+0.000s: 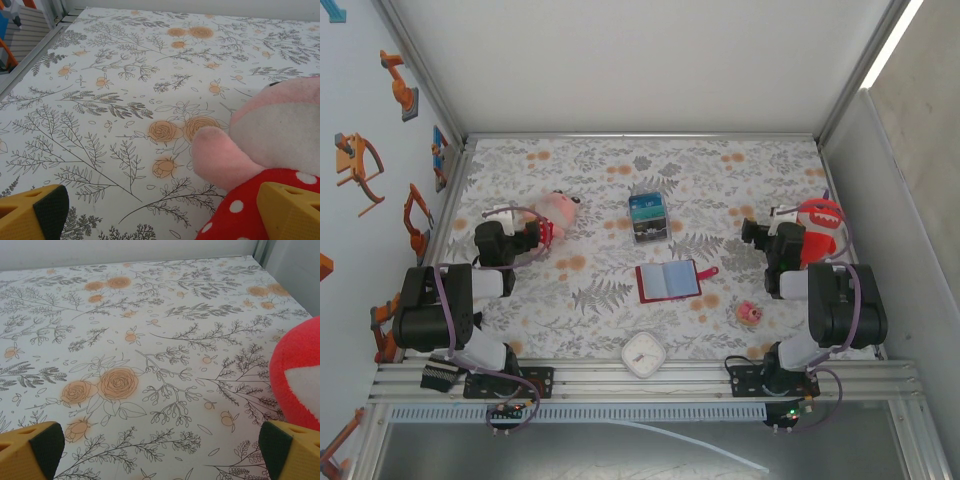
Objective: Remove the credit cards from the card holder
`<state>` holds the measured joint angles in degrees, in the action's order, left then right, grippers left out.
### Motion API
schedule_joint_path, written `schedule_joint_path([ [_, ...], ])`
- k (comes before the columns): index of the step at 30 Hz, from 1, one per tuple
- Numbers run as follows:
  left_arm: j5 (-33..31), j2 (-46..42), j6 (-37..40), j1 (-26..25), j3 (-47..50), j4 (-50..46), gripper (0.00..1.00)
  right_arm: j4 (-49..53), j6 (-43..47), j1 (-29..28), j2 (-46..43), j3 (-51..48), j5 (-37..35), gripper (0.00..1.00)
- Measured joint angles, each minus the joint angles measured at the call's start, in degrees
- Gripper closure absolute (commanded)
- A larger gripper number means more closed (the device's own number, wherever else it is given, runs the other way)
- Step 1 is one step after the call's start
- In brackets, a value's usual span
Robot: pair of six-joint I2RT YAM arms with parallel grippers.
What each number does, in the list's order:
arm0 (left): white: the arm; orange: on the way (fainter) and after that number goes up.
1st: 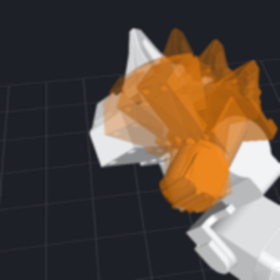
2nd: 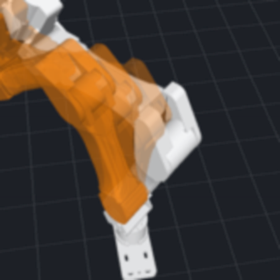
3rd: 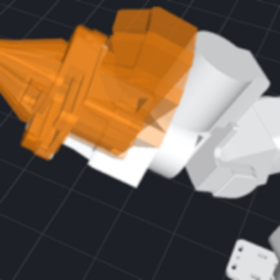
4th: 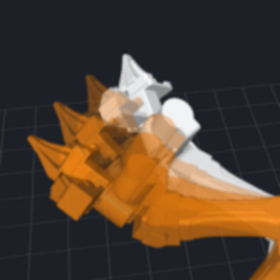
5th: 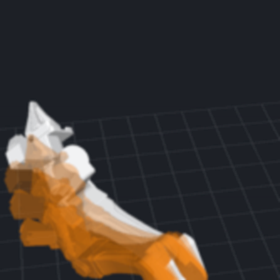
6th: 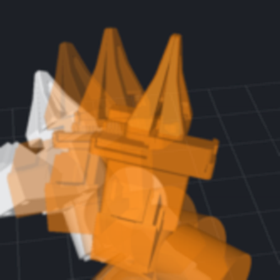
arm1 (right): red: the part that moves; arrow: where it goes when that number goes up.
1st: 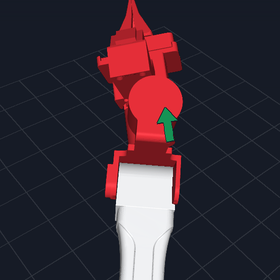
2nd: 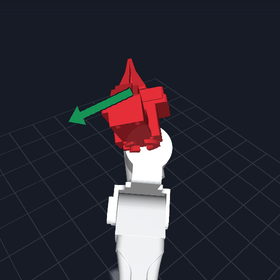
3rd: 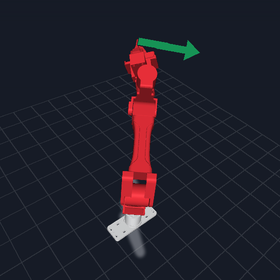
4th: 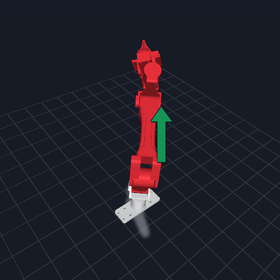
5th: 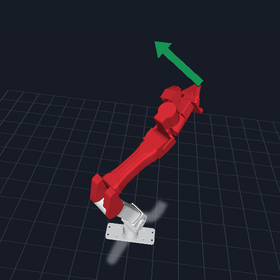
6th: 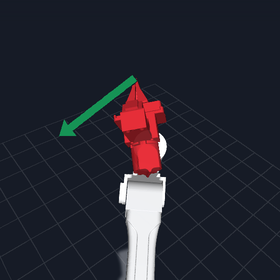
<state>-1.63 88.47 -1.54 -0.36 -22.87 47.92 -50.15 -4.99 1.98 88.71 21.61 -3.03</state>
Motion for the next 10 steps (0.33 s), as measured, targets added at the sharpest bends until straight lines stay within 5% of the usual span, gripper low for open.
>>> schedule_joint_path([
  [10, 0.0, 0.0, 0.0, 0.0, 0.0, 0.0, 0.03, 0.4, 0.2, 0.0, 0.0, 0.0, 0.5, 0.00],
])
